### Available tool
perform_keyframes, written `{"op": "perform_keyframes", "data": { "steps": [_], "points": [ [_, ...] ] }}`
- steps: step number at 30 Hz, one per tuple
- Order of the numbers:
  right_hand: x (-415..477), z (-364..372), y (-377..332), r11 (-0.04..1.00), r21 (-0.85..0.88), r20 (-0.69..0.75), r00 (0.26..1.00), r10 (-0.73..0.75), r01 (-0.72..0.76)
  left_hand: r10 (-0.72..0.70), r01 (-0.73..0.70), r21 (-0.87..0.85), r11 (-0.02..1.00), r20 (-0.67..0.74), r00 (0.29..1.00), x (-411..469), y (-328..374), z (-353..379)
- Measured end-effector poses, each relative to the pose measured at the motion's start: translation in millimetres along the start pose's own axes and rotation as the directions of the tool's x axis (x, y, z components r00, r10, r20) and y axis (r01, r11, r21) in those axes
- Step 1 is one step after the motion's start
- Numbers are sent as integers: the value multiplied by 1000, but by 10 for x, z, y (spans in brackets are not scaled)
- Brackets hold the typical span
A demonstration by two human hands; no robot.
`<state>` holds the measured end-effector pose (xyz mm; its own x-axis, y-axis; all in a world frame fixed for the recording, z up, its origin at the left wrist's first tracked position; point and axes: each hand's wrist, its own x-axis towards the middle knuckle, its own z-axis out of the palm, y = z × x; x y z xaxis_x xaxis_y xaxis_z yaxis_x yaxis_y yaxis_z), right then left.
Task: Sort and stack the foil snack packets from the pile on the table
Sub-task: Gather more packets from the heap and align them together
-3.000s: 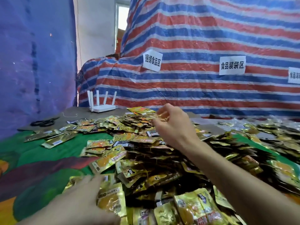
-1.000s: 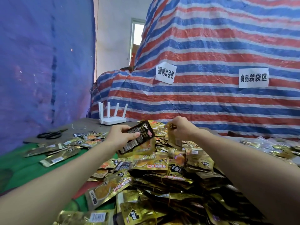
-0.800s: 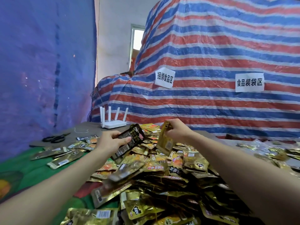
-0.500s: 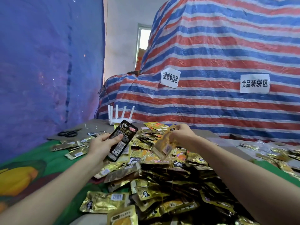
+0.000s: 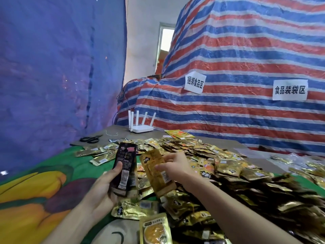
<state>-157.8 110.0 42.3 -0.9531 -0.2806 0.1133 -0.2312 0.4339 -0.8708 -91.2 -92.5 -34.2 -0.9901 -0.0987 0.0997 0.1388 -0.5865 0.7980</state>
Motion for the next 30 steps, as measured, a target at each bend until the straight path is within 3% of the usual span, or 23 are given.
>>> {"op": "perform_keyframes", "data": {
  "steps": [4,8,12,14,17,20,22,26,30],
  "points": [
    [76,222,20,941,-329,192,981,-22,86,-4,2,-51,999,-32,999,-42,81,-54],
    [184,332,48,633,-742,327,943,56,221,18,-24,-64,998,-93,995,-56,139,-127],
    [253,387,3,470,-854,303,948,102,222,10,-17,-66,998,-99,995,-83,137,-113],
    [253,414,-55,464,-864,253,965,63,196,9,-15,-55,998,-102,995,-92,128,-103],
    [202,414,-144,614,-776,169,985,-24,148,12,-18,-51,999,-128,992,-95,127,-84],
    [89,335,-189,862,-495,80,993,-83,112,-4,-6,-78,997,-126,992,-94,119,-52],
    [-32,249,-176,941,-315,-8,992,-129,120,-24,12,-105,994,-110,994,-98,103,-29],
    [-366,75,-54,991,81,-105,990,-98,107,-24,24,-212,977,2,1000,-104,39,49],
    [-650,48,140,949,277,-209,973,-94,151,62,-52,-180,982,52,997,-94,-68,153]
  ]
}}
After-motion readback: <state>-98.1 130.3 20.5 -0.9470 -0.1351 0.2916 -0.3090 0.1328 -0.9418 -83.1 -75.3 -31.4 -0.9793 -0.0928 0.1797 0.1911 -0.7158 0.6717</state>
